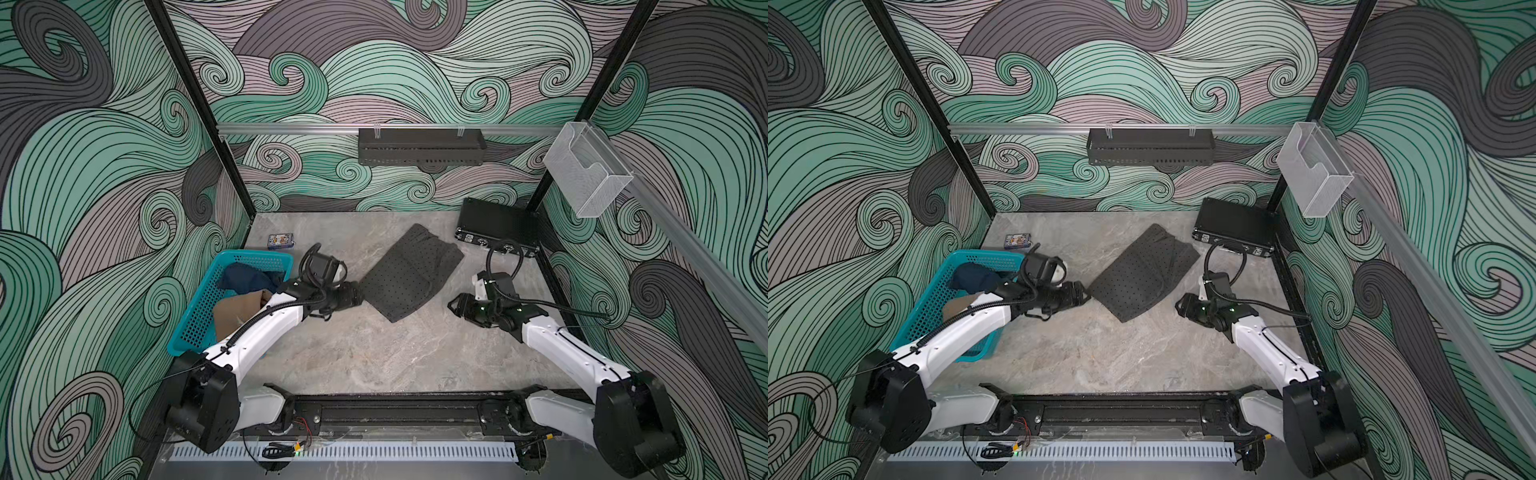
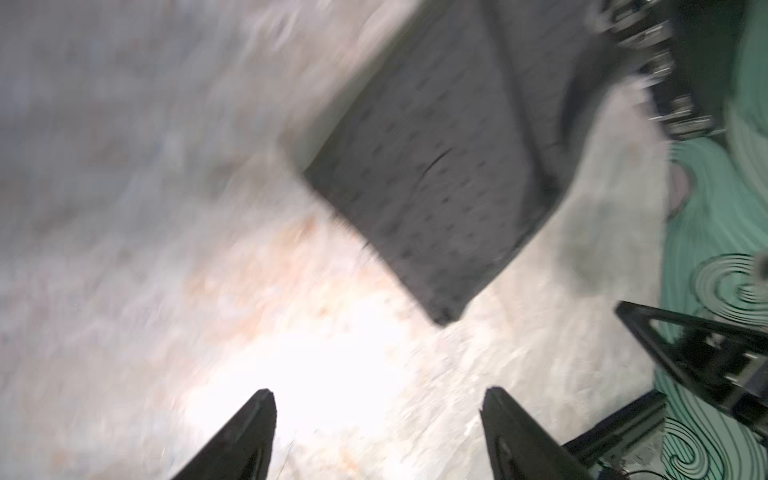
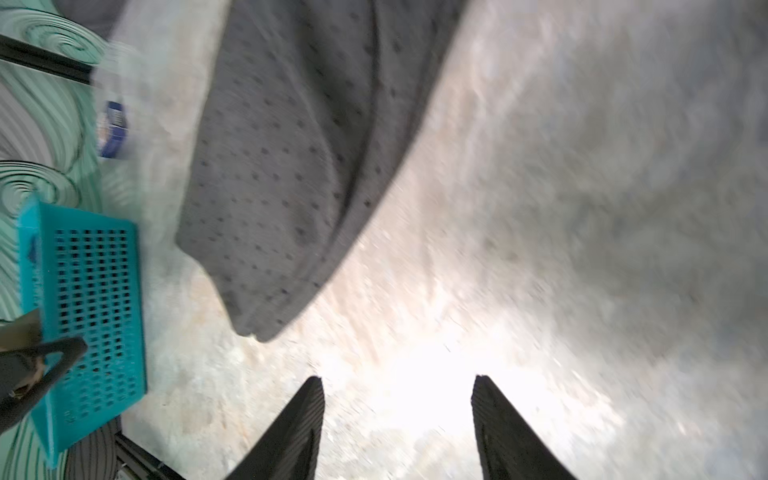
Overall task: Roll up the skirts
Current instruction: Flatten out the skirt at the center of the board.
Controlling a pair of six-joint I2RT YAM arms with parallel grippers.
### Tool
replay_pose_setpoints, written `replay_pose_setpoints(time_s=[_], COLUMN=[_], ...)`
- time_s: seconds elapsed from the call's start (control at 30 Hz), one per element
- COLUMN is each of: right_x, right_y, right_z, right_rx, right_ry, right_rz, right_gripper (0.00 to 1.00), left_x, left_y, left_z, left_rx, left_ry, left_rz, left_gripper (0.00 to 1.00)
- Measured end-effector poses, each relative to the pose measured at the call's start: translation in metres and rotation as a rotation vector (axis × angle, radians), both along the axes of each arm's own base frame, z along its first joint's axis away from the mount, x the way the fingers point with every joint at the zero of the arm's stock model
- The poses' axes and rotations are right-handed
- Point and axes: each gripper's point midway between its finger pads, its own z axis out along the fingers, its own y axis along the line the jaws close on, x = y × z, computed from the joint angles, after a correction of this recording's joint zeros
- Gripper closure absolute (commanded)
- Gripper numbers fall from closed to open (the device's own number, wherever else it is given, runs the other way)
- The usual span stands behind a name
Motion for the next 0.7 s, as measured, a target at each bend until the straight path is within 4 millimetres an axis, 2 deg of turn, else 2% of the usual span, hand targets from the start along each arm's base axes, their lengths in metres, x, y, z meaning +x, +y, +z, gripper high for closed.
replay_pose_setpoints(time_s=[0.03,0.13,0.23,0.33,0.37,0.47,0.53,0.6,0.7], right_x=[-0.005,-0.003,0.016,0.053,0.068,0.102,0.109,0.108,0.099], right_y=[-0.006,-0.017,-0.019,-0.006,0.001,0.019,0.023,0.021,0.009], right_z=[0.002,0.02,0.041,0.054,0.054,0.039,0.019,-0.002,-0.021], right_rx=[-0.004,-0.014,-0.034,-0.058,-0.068,-0.093,-0.112,-0.133,-0.153], right_ry=[-0.006,-0.082,-0.127,-0.106,-0.092,-0.044,0.014,0.081,0.157], right_rz=[-0.028,-0.085,-0.103,-0.06,-0.037,0.012,0.028,0.026,-0.014], right_gripper=[0.19,0.17,0.22,0.3,0.32,0.42,0.47,0.49,0.48], left_x=[-0.009,-0.011,0.015,0.056,0.068,0.087,0.088,0.08,0.055], left_y=[0.005,0.01,0.004,-0.013,-0.02,-0.044,-0.065,-0.097,-0.137], left_z=[-0.006,0.0,0.019,0.028,0.026,0.004,-0.009,-0.016,-0.016], left_rx=[-0.003,-0.036,-0.059,-0.086,-0.099,-0.112,-0.072,-0.031,0.042], left_ry=[0.019,0.005,-0.011,0.028,0.044,0.127,0.163,0.164,0.145], left_rz=[0.026,0.085,0.133,0.164,0.163,0.125,0.05,-0.076,-0.282], left_gripper=[0.13,0.12,0.13,0.19,0.24,0.26,0.26,0.26,0.26])
